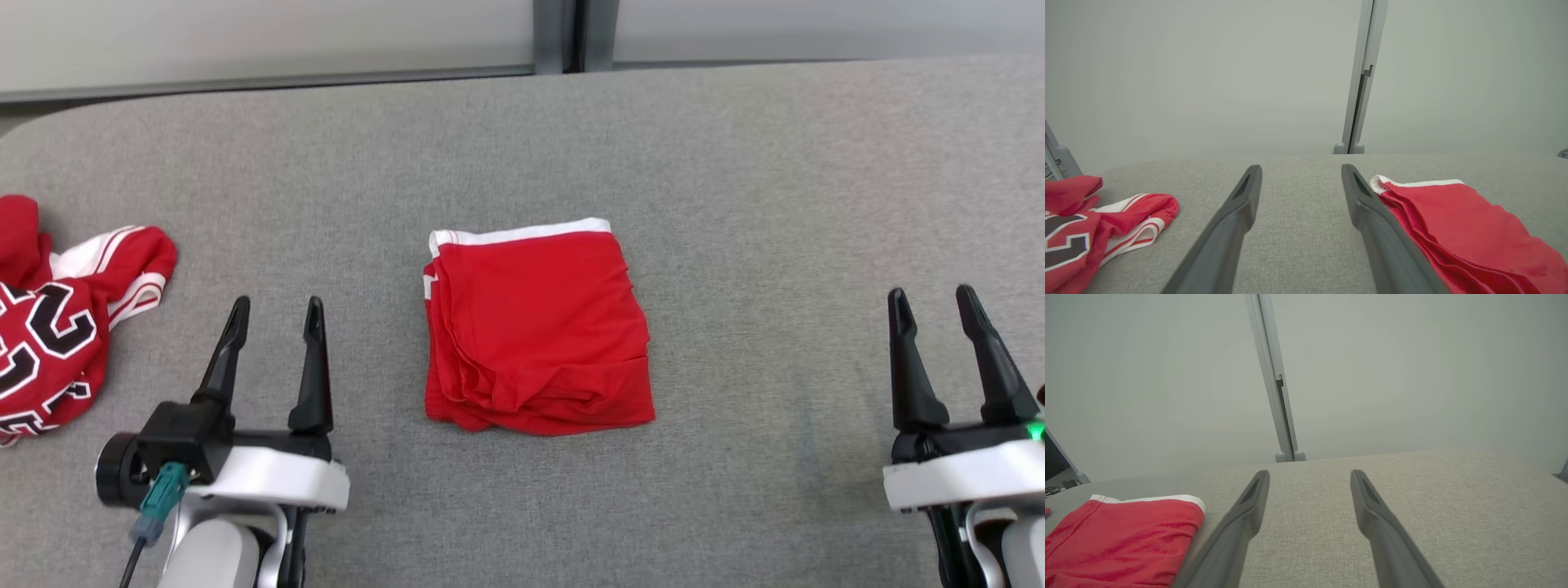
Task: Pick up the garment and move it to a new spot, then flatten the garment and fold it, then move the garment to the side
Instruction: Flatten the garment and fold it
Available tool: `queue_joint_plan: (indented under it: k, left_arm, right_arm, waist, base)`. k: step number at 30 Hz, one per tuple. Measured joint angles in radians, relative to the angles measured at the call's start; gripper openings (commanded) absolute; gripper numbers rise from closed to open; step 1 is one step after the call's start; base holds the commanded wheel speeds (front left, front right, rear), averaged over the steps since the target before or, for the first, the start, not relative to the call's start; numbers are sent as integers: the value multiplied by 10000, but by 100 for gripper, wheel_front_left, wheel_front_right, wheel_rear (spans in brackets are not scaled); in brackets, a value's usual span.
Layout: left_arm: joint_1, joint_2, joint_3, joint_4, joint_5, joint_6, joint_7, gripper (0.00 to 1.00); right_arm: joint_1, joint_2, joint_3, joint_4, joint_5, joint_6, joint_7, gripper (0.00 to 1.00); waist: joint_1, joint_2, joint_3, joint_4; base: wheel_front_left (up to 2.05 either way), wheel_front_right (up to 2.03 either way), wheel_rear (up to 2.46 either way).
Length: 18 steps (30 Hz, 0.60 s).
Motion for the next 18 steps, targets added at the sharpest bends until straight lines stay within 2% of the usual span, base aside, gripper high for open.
queue_joint_plan:
  k: [10,18]
  left_arm:
    - [1311,282,247,-261,-153,188,113,100]
    - [2289,418,104,-579,-301,188,523,100]
  right_arm:
    - [1190,307,-188,-485,-313,0,527,100]
    - [2020,245,-27,-932,-407,0,1064,100]
  waist:
    - [0,0,-1044,-200]
    - [0,0,-1972,-207]
  base:
    - [0,0,0]
    - [0,0,0]
